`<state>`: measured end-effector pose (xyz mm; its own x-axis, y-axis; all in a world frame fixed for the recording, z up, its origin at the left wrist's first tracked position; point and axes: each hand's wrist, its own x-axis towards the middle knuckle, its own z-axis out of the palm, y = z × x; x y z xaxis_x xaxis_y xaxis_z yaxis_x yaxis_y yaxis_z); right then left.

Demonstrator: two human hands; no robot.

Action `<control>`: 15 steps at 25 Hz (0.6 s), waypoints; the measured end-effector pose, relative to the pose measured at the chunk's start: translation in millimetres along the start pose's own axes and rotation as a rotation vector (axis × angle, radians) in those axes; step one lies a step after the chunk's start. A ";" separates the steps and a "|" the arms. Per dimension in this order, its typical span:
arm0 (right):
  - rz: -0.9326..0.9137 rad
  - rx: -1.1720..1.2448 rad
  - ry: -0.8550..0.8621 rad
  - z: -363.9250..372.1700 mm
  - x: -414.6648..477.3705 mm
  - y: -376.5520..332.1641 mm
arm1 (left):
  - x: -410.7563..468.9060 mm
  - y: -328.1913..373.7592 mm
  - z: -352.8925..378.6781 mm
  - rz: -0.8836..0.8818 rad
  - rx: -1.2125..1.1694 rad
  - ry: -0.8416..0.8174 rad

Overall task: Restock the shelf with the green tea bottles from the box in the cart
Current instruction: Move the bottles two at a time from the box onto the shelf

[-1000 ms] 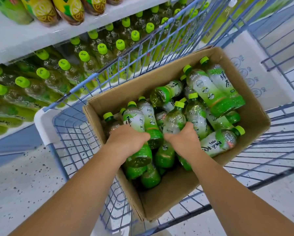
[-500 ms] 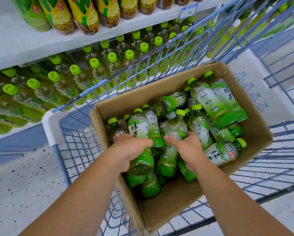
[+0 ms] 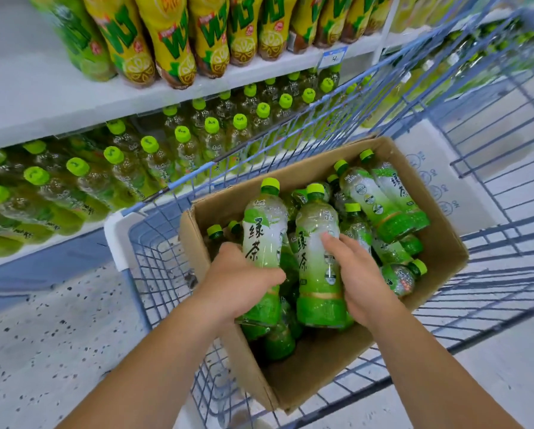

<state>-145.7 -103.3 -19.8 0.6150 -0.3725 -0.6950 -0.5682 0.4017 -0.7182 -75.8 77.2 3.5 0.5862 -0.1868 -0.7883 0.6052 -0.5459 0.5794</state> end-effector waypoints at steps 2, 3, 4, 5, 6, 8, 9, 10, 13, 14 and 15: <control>0.032 0.067 -0.067 13.2 -23.3 -12.3 | -14.1 -1.6 -18.1 0.073 -0.020 -0.048; 0.056 0.114 -0.115 20.4 -32.8 -17.3 | -21.0 -3.2 -28.5 0.112 -0.036 -0.066; 0.074 0.143 -0.155 30.7 -44.4 -23.8 | -28.6 -4.1 -40.6 0.151 -0.052 -0.076; 0.073 0.155 -0.173 41.8 -54.5 -28.4 | -37.1 -4.8 -52.4 0.191 -0.072 -0.064; 0.046 0.140 -0.184 53.0 -61.5 -31.2 | -41.2 -8.3 -64.6 0.226 -0.083 -0.044; -0.037 0.068 -0.181 77.8 -70.7 -37.6 | -52.9 -11.3 -90.7 0.264 -0.107 0.016; -0.062 0.034 -0.183 92.9 -74.2 -41.3 | -58.7 -13.1 -106.7 0.280 -0.117 0.047; -0.076 0.017 -0.190 107.5 -76.4 -44.9 | -61.5 -15.6 -120.9 0.297 -0.139 0.063; -0.115 -0.008 -0.225 155.8 -83.8 -55.1 | -71.4 -19.7 -165.9 0.341 -0.271 0.109; -0.122 -0.021 -0.247 174.9 -86.9 -58.5 | -74.1 -21.7 -183.2 0.346 -0.311 0.120; -0.129 -0.034 -0.263 192.8 -90.1 -61.8 | -76.8 -23.0 -200.4 0.349 -0.351 0.136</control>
<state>-60.6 66.7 94.0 0.8015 -0.1872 -0.5679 -0.4913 0.3354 -0.8039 -26.8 267.8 92.2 0.8360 -0.1886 -0.5154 0.4919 -0.1588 0.8560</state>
